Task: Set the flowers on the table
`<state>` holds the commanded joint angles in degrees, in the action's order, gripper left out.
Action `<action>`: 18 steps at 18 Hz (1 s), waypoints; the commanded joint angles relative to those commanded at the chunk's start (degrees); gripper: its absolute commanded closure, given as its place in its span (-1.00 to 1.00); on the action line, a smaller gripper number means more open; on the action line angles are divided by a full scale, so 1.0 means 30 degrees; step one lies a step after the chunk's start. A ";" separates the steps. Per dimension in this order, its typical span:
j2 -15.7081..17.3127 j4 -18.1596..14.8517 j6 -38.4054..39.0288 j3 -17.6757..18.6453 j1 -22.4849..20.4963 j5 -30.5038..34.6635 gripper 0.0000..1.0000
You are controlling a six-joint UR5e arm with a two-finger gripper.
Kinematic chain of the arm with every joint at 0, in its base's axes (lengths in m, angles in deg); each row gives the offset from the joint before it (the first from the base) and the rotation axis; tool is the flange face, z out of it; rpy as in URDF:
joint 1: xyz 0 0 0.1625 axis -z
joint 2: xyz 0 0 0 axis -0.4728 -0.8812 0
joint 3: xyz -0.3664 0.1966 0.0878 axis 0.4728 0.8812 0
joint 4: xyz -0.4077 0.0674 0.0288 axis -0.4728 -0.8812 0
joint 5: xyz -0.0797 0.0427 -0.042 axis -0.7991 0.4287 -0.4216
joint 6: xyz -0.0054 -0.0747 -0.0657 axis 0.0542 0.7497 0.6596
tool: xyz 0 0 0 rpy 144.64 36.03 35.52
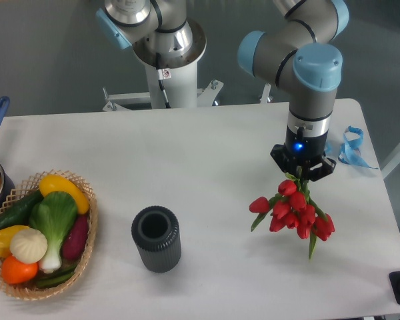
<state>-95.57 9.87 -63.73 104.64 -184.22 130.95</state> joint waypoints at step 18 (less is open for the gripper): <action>-0.1260 0.0058 0.0234 0.0205 0.1436 0.0761 -1.00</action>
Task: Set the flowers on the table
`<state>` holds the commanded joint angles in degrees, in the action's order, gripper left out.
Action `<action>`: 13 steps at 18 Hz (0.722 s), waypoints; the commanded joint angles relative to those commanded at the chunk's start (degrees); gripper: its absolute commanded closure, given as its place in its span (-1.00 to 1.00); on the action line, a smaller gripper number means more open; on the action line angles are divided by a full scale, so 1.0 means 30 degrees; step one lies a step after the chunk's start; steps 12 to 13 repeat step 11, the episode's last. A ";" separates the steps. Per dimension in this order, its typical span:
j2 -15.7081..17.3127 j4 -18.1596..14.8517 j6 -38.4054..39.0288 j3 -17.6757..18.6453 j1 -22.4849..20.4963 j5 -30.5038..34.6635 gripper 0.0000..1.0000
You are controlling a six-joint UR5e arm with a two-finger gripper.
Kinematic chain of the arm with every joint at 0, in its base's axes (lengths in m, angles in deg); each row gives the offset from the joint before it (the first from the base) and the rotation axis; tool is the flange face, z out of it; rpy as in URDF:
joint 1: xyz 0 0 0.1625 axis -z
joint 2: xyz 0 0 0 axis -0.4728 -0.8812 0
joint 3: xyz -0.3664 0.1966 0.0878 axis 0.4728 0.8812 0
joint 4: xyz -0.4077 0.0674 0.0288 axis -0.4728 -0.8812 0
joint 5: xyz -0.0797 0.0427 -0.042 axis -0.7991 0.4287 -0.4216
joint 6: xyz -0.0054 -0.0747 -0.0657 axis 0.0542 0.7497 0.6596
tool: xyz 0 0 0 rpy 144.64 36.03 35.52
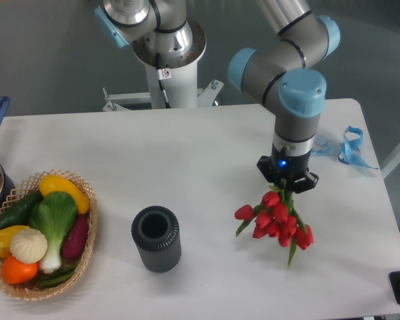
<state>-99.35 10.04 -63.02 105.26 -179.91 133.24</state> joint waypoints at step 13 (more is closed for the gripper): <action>0.0381 0.0410 -0.0263 0.0146 -0.1522 0.0469 -1.00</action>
